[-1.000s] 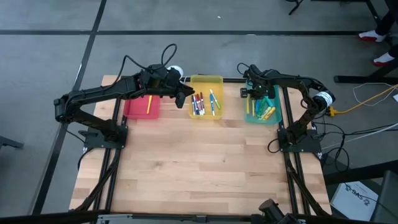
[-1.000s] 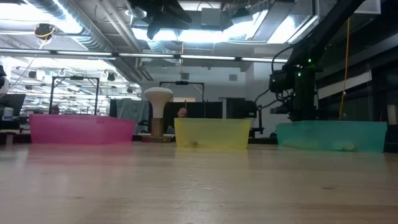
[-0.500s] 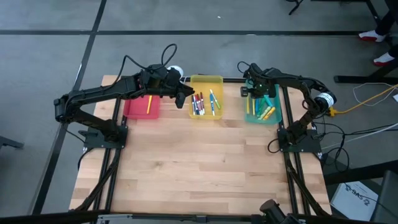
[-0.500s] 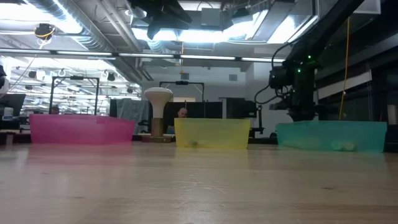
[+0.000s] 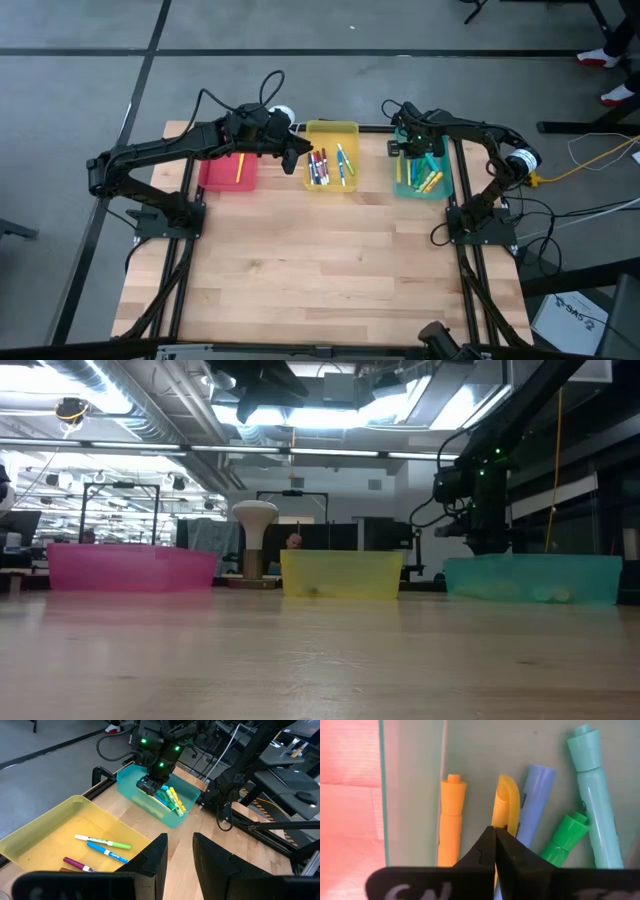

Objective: Pick & Place Markers
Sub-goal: Put the yellow pen from the blue bin into the red bin

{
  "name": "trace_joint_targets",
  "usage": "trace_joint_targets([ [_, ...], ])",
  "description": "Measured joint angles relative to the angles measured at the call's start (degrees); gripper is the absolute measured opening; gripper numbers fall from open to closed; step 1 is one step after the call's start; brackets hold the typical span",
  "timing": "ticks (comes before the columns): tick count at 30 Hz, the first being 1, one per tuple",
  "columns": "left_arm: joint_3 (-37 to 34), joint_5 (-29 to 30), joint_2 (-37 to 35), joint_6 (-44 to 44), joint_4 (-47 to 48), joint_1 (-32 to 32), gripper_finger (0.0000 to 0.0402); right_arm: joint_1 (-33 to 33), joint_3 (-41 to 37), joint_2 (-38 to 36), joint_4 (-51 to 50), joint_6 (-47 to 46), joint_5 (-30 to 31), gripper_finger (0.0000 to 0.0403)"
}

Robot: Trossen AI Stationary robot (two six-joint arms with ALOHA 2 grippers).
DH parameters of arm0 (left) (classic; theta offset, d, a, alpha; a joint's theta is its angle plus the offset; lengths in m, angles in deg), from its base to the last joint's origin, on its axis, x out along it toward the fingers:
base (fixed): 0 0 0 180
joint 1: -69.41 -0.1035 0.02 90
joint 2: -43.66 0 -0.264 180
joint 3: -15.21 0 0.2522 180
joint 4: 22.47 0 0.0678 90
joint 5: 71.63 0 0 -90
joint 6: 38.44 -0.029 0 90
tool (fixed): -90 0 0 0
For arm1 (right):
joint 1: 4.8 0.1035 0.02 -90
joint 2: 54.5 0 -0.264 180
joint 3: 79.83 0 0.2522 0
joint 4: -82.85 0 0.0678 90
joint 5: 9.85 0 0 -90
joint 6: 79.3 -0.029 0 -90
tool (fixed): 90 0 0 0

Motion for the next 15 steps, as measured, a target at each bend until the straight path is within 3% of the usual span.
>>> trace_joint_targets([
  [15,0.0,0.1,0.0,0.0,0.0,0.0,0.0086,0.0,0.1,-9.5,0.8,0.0,0.0,0.0000],
])
